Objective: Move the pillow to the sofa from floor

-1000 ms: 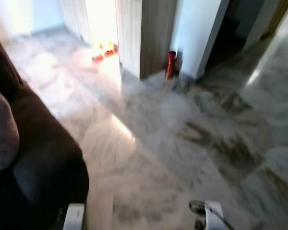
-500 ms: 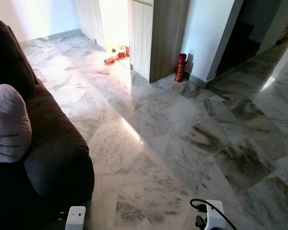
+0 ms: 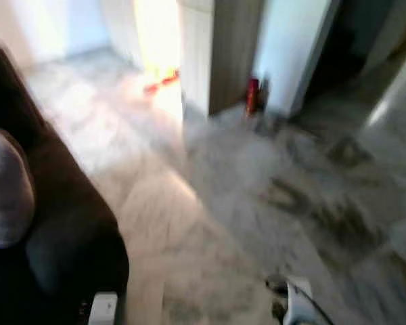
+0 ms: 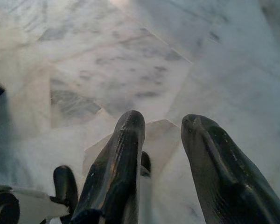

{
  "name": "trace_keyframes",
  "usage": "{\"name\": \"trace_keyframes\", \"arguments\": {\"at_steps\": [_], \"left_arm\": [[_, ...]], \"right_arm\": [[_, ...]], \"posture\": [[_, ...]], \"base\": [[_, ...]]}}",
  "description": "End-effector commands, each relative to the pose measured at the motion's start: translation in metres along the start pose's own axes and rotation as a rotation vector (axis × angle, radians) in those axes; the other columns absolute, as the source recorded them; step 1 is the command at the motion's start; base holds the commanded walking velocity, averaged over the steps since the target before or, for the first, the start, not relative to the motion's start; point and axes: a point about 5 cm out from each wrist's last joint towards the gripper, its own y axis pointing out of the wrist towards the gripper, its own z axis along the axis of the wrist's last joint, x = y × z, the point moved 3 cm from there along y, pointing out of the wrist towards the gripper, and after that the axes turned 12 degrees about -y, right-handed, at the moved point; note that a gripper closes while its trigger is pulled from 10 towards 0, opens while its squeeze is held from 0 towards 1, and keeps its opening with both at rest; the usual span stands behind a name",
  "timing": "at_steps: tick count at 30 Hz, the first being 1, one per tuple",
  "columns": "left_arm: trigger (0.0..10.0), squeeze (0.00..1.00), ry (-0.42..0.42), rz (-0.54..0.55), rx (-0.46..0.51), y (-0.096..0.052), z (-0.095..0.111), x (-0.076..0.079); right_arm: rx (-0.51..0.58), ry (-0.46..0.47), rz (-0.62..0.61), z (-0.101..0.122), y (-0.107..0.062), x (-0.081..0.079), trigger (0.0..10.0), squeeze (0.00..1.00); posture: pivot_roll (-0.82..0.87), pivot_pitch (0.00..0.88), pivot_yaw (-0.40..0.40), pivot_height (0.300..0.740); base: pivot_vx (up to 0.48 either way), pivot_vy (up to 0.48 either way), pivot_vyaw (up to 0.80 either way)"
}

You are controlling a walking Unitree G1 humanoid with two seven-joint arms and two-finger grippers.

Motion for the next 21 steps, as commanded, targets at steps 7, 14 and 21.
{"name": "trace_keyframes", "arguments": {"at_steps": [7,14,21], "left_arm": [[10.0,0.0,-0.004,0.012,-0.018,-0.0016,-0.0075,-0.0052],[10.0,0.0,-0.006,0.012,-0.019,-0.0017,-0.008,-0.0051],[10.0,0.0,-0.004,0.012,-0.02,-0.0018,-0.0083,-0.0057]], "right_arm": [[0.004,0.008,-0.008,0.0021,0.0004,-0.0002,10.0,0.0],[-0.003,-0.001,-0.008,0.001,0.0004,0.0001,10.0,0.0],[-0.006,0.001,-0.007,0.0006,0.0004,-0.0004,10.0,0.0]], "posture": [[0.09,0.096,-0.018,0.703],[0.09,0.093,-0.018,0.703],[0.09,0.087,-0.017,0.703]], "base": [[0.245,0.0,0.0],[0.244,0.0,0.0],[0.242,0.0,0.0]]}}
